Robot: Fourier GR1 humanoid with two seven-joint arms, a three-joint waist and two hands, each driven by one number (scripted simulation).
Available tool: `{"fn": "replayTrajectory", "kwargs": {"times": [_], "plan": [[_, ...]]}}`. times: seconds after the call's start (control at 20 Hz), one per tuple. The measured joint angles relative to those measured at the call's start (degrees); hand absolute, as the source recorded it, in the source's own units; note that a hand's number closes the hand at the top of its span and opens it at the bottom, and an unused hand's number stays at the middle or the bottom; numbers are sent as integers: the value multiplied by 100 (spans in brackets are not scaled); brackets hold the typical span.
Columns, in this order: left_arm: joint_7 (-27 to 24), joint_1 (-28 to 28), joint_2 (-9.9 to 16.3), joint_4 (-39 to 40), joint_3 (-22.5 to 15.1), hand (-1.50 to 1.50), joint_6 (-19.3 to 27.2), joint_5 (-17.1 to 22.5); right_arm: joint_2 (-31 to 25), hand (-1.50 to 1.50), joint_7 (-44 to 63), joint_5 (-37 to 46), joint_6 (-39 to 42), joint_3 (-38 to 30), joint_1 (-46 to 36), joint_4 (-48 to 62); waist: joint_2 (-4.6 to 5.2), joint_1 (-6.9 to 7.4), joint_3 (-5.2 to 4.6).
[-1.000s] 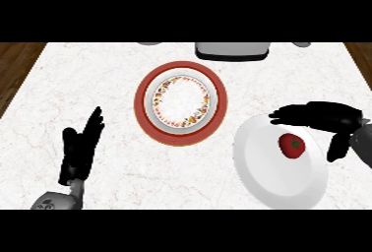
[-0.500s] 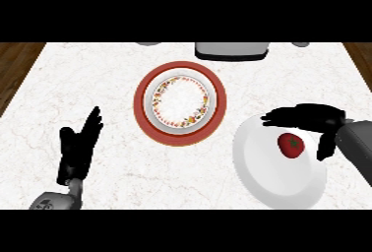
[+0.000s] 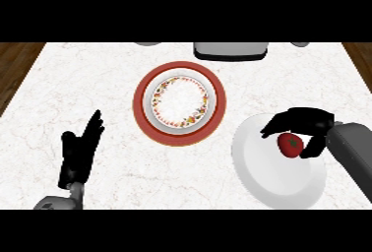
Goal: Pick the tomato from the plate and place it in the plate
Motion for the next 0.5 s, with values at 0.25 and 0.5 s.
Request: {"fn": "replayTrajectory", "kwargs": {"times": [0.25, 0.5], "plan": [[66, 6, -37, -88, 43, 0, -4, -63, 175, 150, -215, 105, -411, -126, 30, 219, -2, 17, -4], [41, -28, -65, -30, 115, 0, -8, -153, 408, 150, -172, 116, -595, -367, -66, 409, -4, 5, -8]]}}
